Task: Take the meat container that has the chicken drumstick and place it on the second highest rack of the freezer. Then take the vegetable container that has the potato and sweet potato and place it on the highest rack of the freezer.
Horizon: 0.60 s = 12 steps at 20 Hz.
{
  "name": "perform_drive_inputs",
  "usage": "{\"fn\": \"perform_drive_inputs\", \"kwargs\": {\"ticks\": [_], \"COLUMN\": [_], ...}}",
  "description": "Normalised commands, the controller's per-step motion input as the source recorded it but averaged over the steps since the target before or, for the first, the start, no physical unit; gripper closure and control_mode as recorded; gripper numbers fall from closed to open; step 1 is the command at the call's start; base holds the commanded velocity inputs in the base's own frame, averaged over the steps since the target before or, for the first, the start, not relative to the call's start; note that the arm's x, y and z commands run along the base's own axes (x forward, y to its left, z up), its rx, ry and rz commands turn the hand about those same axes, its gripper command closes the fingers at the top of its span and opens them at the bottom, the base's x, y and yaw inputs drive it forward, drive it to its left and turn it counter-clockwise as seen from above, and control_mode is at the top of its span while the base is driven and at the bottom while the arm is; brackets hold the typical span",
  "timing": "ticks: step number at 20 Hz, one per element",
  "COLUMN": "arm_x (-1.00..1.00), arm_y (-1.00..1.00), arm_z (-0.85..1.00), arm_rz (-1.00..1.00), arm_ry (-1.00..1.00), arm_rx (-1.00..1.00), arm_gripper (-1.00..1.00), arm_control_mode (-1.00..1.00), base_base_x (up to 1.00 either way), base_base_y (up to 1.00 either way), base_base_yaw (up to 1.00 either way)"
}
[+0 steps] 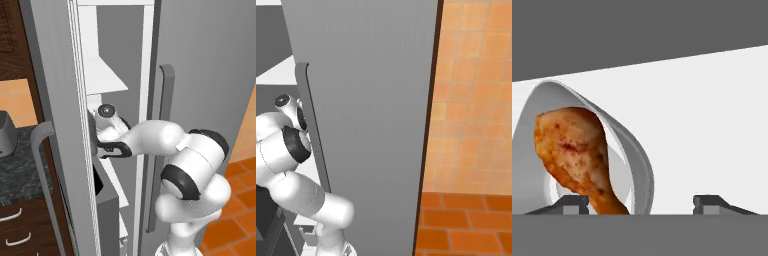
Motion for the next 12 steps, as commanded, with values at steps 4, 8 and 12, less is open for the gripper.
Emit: {"fn": "perform_drive_inputs", "kwargs": {"ticks": [4,8,12], "arm_x": [-0.35,-0.58,-0.95], "arm_y": [-0.32,-0.25,-0.12], "arm_z": [0.66,0.81,0.67], "arm_rz": [0.0,0.0,0.0], "arm_ry": [-0.09,-0.02,-0.04], "arm_rx": [0.09,0.15,0.09], "arm_gripper": [-1.0,-1.0,-1.0], "arm_control_mode": [-1.0,-1.0,-1.0], "base_base_x": [0.0,0.0,0.0], "base_base_y": [0.0,0.0,0.0], "base_base_yaw": [0.0,0.0,0.0]}}
